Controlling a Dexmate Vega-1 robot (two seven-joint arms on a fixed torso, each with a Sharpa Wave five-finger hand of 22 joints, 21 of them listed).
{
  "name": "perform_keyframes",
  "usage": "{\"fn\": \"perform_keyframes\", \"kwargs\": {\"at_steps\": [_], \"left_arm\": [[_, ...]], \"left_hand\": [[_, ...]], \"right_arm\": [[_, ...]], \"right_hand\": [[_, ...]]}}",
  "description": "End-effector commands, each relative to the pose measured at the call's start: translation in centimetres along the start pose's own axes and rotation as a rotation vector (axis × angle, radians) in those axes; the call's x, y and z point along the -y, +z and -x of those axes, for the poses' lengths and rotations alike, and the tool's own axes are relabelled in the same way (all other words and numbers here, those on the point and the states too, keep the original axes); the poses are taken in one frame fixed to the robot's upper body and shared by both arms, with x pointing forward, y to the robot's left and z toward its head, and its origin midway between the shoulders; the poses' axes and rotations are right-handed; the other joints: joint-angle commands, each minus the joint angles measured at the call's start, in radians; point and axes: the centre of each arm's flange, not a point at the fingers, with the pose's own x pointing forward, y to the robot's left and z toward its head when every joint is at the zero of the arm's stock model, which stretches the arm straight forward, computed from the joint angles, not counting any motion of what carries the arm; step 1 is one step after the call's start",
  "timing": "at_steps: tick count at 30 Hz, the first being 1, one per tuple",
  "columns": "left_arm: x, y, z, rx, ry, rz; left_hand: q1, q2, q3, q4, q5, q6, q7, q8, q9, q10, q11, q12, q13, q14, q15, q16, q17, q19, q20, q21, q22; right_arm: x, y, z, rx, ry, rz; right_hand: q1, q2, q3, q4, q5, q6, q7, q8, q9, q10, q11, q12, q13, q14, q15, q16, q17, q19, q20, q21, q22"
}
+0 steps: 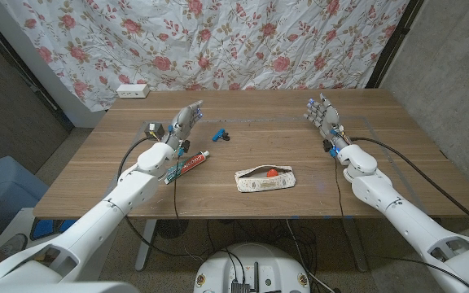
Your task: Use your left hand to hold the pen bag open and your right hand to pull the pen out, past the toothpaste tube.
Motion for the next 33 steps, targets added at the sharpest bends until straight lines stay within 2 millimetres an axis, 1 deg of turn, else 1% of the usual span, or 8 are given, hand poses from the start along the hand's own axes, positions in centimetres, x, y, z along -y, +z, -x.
{"fn": "perform_keyframes", "kwargs": {"at_steps": [1, 3, 11, 15, 16, 23, 30, 33], "left_arm": [[1.2, 1.6, 0.3, 0.002, -0.027, -0.084], [1.4, 1.9, 0.4, -0.003, -0.037, -0.103], [2.4, 2.6, 1.5, -0.032, -0.055, -0.172], [2.7, 3.3, 2.0, -0.032, -0.069, -0.215], [2.7, 3.4, 2.2, -0.033, -0.068, -0.226], [2.9, 4.5, 3.3, -0.028, -0.077, -0.295], [3.1, 5.1, 4.1, -0.016, -0.088, -0.343], [3.4, 5.5, 4.5, -0.024, -0.096, -0.373]], "left_hand": [[0.022, -0.002, 0.004, -0.021, 0.000, 0.023, -0.008, 0.011, 0.001, 0.017, -0.001, 0.003, 0.003, 0.010, -0.017, 0.005, 0.004, 0.017, -0.003, 0.006, 0.003], [0.029, -0.003, 0.005, -0.030, 0.000, 0.030, -0.012, 0.011, 0.001, 0.022, -0.006, 0.003, 0.003, 0.014, -0.019, 0.006, 0.004, 0.020, -0.005, 0.006, 0.003], [0.050, -0.003, 0.008, -0.048, 0.000, 0.058, -0.015, 0.014, 0.002, 0.038, -0.009, 0.004, 0.003, 0.025, -0.023, 0.006, 0.004, 0.027, -0.002, 0.005, 0.003], [0.063, -0.006, 0.009, -0.056, 0.000, 0.071, -0.013, 0.016, 0.002, 0.044, -0.017, 0.003, 0.003, 0.031, -0.025, 0.007, 0.004, 0.032, -0.004, 0.005, 0.003], [0.071, -0.008, 0.009, -0.059, 0.000, 0.082, -0.020, 0.018, 0.002, 0.046, -0.016, 0.002, 0.003, 0.034, -0.026, 0.006, 0.004, 0.035, -0.004, 0.005, 0.003], [0.094, -0.015, 0.009, -0.064, 0.000, 0.107, -0.024, 0.022, 0.002, 0.065, -0.018, 0.004, 0.003, 0.048, -0.031, 0.008, 0.004, 0.045, -0.004, 0.005, 0.003], [0.126, -0.023, 0.007, -0.065, 0.000, 0.153, -0.027, 0.029, 0.002, 0.089, -0.029, 0.005, 0.003, 0.066, -0.038, 0.008, 0.004, 0.059, -0.007, 0.006, 0.003], [0.135, -0.026, 0.007, -0.066, 0.000, 0.164, -0.029, 0.030, 0.002, 0.097, -0.027, 0.006, 0.004, 0.070, -0.039, 0.008, 0.004, 0.060, -0.007, 0.005, 0.003]], "right_arm": [[0.5, -0.2, 0.8, 0.010, -0.022, -0.001], [0.6, -0.2, 0.9, 0.010, -0.024, 0.002], [0.7, -0.2, 0.9, 0.009, -0.022, 0.009], [0.7, -0.3, 0.8, 0.009, -0.019, 0.008], [0.7, -0.3, 0.8, 0.010, -0.018, 0.008], [0.6, -0.4, 0.5, 0.011, -0.008, 0.008], [0.5, -0.6, 0.2, 0.010, 0.001, 0.005], [0.5, -0.6, 0.0, 0.009, 0.004, 0.006]], "right_hand": [[-0.002, 0.007, 0.011, 0.001, 0.009, 0.011, 0.002, 0.009, 0.002, 0.007, -0.001, 0.004, 0.002, 0.006, -0.002, 0.000, 0.000, 0.001, -0.005, 0.008, 0.002], [-0.002, 0.008, 0.012, 0.001, 0.009, 0.011, 0.002, 0.009, 0.002, 0.007, -0.002, 0.004, 0.002, 0.007, -0.001, -0.001, -0.001, 0.001, -0.005, 0.008, 0.002], [-0.001, 0.010, 0.014, 0.000, 0.009, 0.015, 0.001, 0.009, 0.002, 0.009, -0.002, 0.005, 0.001, 0.008, -0.003, -0.001, -0.005, 0.002, -0.008, 0.008, 0.002], [-0.001, 0.011, 0.015, -0.001, 0.009, 0.017, 0.001, 0.009, 0.002, 0.009, -0.003, 0.005, 0.001, 0.009, -0.003, -0.001, -0.006, 0.003, -0.008, 0.009, 0.002], [-0.001, 0.011, 0.015, -0.001, 0.009, 0.016, 0.001, 0.009, 0.002, 0.009, -0.003, 0.004, 0.001, 0.009, -0.003, -0.002, -0.007, 0.003, -0.008, 0.009, 0.002], [-0.001, 0.012, 0.017, -0.001, 0.009, 0.017, 0.000, 0.009, 0.002, 0.010, -0.003, 0.004, 0.001, 0.010, -0.003, -0.002, -0.010, 0.004, -0.008, 0.009, 0.002], [-0.001, 0.013, 0.019, -0.002, 0.009, 0.019, 0.000, 0.009, 0.002, 0.010, -0.003, 0.004, 0.001, 0.012, -0.002, -0.002, -0.013, 0.005, -0.009, 0.009, 0.002], [-0.001, 0.014, 0.019, -0.002, 0.009, 0.020, 0.000, 0.009, 0.002, 0.011, -0.004, 0.004, 0.001, 0.013, -0.002, -0.002, -0.014, 0.005, -0.009, 0.009, 0.002]]}}
